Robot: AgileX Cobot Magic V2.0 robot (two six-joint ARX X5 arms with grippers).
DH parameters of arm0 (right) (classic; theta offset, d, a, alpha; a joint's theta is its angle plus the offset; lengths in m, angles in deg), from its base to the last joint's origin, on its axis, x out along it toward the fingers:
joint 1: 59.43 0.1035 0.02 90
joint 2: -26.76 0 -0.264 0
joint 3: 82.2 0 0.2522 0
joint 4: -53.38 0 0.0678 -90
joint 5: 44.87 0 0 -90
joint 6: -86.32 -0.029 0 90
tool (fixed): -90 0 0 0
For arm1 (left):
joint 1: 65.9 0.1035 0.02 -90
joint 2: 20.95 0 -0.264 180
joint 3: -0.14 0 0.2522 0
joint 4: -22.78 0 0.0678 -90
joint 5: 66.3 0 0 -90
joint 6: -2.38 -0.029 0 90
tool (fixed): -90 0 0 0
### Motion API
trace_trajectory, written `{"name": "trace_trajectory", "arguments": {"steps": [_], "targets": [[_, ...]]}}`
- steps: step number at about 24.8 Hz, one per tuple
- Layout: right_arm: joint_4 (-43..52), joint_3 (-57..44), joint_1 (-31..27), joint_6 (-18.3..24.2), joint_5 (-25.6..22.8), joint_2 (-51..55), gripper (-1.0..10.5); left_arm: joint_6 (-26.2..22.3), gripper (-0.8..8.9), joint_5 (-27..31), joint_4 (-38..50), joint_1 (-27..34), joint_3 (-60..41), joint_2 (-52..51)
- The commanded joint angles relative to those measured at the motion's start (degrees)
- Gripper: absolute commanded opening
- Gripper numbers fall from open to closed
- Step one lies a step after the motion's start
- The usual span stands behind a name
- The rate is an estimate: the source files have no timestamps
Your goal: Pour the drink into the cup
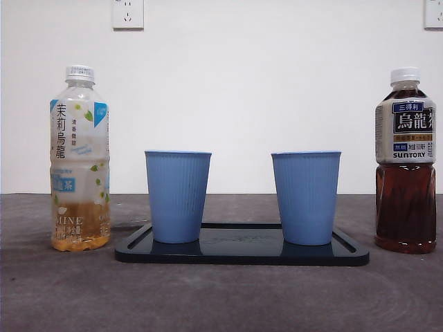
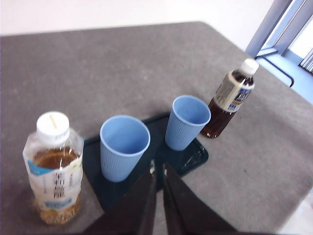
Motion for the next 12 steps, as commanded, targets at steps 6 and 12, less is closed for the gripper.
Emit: {"name": "trace_trajectory", "arguments": {"steps": [6,12], "targets": [[0.4,0.8,0.3,0.7,-4.1,-0.2,4.3,-1.3,3.9,-0.3,0.5,-0.3,1.2,0.1],[0.4,0.8,0.3,0.6,-4.0,-0.2,5.3,-1.2,5.34,-0.3,0.5,-0.3,1.2,0.1]]}}
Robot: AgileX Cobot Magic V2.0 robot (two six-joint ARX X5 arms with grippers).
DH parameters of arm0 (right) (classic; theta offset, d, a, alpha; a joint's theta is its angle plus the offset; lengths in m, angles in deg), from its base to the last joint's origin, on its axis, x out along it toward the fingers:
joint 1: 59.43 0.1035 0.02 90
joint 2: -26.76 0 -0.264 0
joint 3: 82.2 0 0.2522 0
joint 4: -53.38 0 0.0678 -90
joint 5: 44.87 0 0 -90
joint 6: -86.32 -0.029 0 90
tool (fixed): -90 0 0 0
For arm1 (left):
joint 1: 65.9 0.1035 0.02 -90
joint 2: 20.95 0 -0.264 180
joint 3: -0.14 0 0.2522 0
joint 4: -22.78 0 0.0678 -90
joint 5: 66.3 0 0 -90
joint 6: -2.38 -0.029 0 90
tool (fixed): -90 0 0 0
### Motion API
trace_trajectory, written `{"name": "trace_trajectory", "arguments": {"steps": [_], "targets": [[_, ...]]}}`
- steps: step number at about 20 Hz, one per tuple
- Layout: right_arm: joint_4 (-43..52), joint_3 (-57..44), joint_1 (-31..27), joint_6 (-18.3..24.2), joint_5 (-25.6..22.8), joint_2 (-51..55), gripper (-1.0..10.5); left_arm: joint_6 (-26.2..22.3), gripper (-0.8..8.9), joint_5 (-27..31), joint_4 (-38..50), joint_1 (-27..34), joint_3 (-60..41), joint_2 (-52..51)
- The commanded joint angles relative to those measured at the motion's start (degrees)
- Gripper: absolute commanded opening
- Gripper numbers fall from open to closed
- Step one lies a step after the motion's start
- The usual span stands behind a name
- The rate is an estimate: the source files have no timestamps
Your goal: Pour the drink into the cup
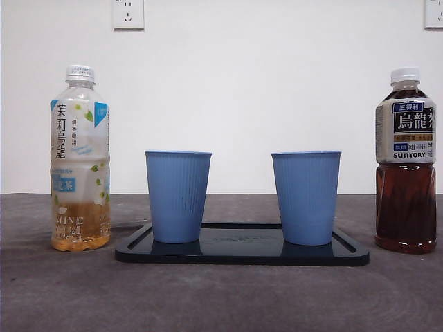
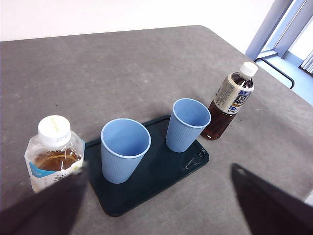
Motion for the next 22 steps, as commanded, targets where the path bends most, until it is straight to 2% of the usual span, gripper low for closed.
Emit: {"name": "trace_trajectory", "arguments": {"steps": [1,6,10,13,22], "targets": [[0.4,0.8,0.3,-0.1,0.1,-0.2,5.3,-1.1,5.34,-0.3,0.5,-0.3,1.2,0.3],[0.3,0.4,0.3,-2.5,-0.4,-0.7,5.3,-1.1,5.3,-0.3,-0.4,-0.3,1.1,1.2],[0.9,-1.9,0.4,-2.4,-4.6,-0.9,5.3,-1.1,5.21,-0.2,-1.2,-0.3,0.5,1.9],[4.5,-6.1,0.5,-2.8,-5.1,-0.4,5.3,-1.1,5.22,-0.1,-0.8,-0.3,-0.7,1.8],[28.1,-24.3,0.7,-8.0,-12.5,-0.3,5.3,0.7,5.22,2.3,5.9,-0.3,-11.0,-0.1]]}}
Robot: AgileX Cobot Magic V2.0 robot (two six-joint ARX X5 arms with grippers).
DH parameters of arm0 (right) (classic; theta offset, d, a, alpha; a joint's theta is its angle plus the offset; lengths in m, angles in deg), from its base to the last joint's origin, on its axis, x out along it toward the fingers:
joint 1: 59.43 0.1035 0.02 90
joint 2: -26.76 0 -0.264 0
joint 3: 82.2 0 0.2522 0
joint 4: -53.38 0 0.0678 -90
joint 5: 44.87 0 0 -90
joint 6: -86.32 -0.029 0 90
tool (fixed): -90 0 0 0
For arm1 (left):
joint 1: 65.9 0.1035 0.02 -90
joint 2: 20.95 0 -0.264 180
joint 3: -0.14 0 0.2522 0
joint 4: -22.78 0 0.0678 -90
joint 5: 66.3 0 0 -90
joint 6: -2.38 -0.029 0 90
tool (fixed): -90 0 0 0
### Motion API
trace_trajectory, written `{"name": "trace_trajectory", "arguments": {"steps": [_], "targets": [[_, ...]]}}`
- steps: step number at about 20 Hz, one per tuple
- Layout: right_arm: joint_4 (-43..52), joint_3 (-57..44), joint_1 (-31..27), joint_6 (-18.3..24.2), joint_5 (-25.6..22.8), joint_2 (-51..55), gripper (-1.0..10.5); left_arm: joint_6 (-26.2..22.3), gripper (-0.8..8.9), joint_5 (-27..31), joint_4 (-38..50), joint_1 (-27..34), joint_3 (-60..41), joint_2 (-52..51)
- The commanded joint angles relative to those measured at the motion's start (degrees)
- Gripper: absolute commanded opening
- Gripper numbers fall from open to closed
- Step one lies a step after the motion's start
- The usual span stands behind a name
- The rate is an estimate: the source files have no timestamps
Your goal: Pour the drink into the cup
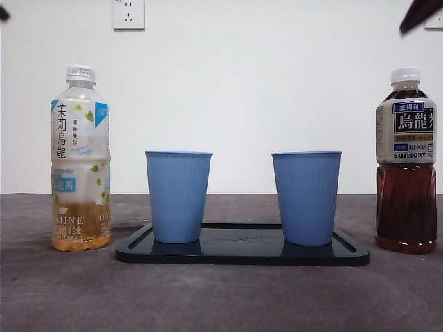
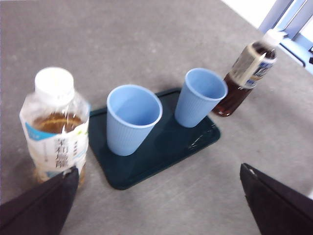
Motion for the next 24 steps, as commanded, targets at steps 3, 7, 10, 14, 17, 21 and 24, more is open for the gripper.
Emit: {"name": "trace_trajectory", "arguments": {"steps": [3,7,10,14,17,21,24], "targets": [[16.8,-10.5,1.8,-3.6,-5.6,-2.6,5.3,2.1,5.21,2.6,4.2,-0.3,-6.4,-0.8],[30.1,-18.4,4.3,-4.4,-11.1,-6.6,5.3,2.3,5.19,5.3,6.2,-0.3,-7.9,-2.0],[39.2,-21.7,4.8,-6.1,-14.4,-11.2,5.3,3.6,4.86,6.4,7.0,-0.3,-7.9,-4.1],[45.8,-22.1,4.8,-3.7,-16.7,-18.6,5.3,3.9,4.86,6.6,7.0,-0.3,-7.9,-6.8],[51.3,-22.1,4.7,-2.3,-17.3,-24.5,5.3,3.9,4.86,6.6,7.1,-0.3,-7.9,-7.9],[59.8,-22.1,4.7,0.7,-17.7,-32.3,5.3,3.6,4.86,6.6,7.0,-0.3,-8.0,-8.4],[64.4,-22.1,4.5,1.3,-17.7,-37.4,5.3,3.5,4.86,6.6,6.4,-0.4,-8.0,-8.4]]}}
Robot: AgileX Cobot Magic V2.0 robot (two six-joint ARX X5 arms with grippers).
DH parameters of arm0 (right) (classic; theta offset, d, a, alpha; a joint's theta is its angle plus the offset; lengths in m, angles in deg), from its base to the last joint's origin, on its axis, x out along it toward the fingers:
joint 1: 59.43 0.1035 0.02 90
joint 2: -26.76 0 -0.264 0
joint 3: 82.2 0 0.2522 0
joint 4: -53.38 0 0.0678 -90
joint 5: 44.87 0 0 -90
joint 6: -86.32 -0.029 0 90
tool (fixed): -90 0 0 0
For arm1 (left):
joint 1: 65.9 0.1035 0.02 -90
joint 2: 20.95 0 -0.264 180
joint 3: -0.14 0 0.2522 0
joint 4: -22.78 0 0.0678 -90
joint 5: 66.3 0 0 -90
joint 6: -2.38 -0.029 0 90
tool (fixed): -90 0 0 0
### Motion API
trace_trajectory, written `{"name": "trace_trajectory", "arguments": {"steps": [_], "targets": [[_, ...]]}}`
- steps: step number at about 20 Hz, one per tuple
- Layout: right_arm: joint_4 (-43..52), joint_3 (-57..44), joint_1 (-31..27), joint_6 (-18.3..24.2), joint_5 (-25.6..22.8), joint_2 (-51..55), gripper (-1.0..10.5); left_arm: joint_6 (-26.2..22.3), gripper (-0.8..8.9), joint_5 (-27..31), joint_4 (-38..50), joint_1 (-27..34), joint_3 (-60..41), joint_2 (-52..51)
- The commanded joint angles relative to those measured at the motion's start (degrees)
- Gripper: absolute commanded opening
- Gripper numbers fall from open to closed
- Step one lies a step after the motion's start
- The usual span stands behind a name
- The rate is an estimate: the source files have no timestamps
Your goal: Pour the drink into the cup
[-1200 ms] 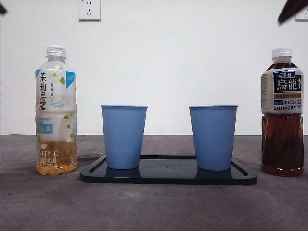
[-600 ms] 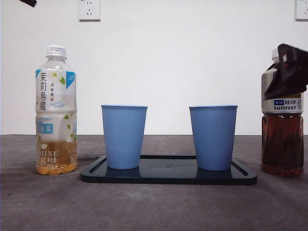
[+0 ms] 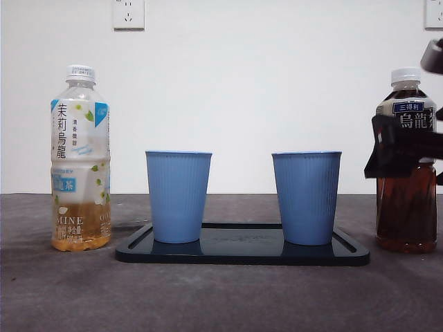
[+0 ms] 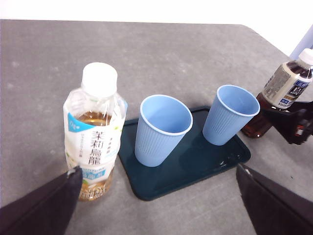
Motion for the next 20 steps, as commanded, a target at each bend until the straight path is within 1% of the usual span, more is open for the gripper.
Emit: {"name": "trace_trajectory", "arguments": {"steps": [1,3,6,10,13,14,17,20], "targets": [[4.8,0.0,-0.1,1.9,-0.5,-4.6,5.3,-0.1,4.86,0.1,0.1,-0.4,0.3,0.0],[8.8,0.0,-0.4,2.2,-1.7,-8.1,5.3,-0.1,4.86,0.1,0.0,-0.4,0.3,0.0],[15.2,0.0,-0.9,2.2,-1.7,-12.5,5.2,-0.1,4.86,0.1,-0.1,-0.4,0.3,-0.1],[21.6,0.0,-0.9,3.2,-1.4,-15.8,3.6,-0.2,4.86,0.1,-0.2,-0.4,0.3,-0.1],[22.1,0.1,-0.9,3.5,-1.3,-15.8,2.4,-0.3,4.86,0.1,-0.2,-0.4,0.3,-0.1],[22.1,0.1,-0.9,3.6,-1.3,-15.8,2.2,-0.3,4.86,0.1,-0.2,-0.4,0.3,-0.1],[22.1,0.1,-0.9,4.7,-1.0,-14.7,2.0,-0.3,4.86,0.1,-0.2,-0.4,0.3,-0.1],[17.8,0.1,-0.4,5.0,-0.2,-9.9,2.0,-0.5,4.86,0.1,-0.1,-0.4,0.3,0.0]]}}
